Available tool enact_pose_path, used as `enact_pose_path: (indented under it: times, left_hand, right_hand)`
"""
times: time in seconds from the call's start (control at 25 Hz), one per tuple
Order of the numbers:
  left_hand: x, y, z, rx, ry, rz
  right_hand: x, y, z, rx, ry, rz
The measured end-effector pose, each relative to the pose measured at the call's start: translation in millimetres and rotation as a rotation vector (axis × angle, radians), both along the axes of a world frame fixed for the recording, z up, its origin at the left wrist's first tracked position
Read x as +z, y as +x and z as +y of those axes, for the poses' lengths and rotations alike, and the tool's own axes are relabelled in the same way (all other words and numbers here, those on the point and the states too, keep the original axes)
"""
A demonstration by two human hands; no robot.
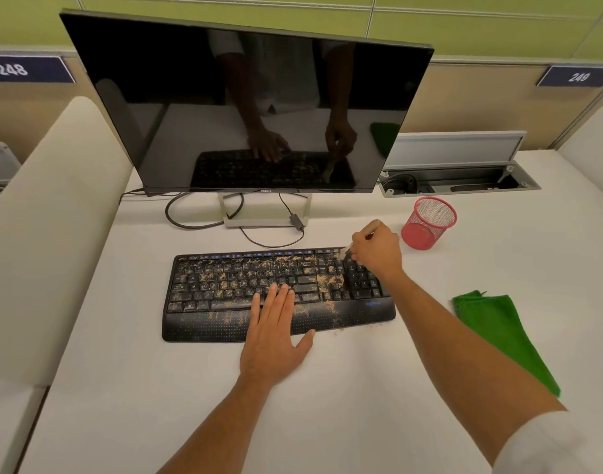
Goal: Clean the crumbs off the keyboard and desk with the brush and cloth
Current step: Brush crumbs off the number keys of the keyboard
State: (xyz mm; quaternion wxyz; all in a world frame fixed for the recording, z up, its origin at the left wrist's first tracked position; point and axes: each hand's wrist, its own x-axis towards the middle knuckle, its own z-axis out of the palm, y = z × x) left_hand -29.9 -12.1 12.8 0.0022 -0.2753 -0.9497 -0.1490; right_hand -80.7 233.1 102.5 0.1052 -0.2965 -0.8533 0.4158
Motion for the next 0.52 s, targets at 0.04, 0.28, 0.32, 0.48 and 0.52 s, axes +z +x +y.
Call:
enact_pose_path:
  times: [0.04, 0.28, 0.32, 0.48, 0.52]
  left_hand:
    - [0, 0, 0, -0.001, -0.002, -0.005]
    - [-1, 0, 0, 0.002, -0.007, -0.006]
    - [0, 0, 0, 0.003, -0.009, -0.005]
    - [1, 0, 0, 0.001, -0.022, -0.024]
    - [1, 0, 0, 0.000, -0.019, -0.024]
  right_hand:
    - [0, 0, -6, -0.016, -0.048, 0.015]
    - [3, -7, -37, -0.017, -0.167, 0.081]
    - [2, -8, -42, -0.003, -0.163, 0.086]
    - [-2, -15, -61, 0.053, -0.161, 0.090]
    - [-3, -16, -66, 0.069, -0.160, 0.087]
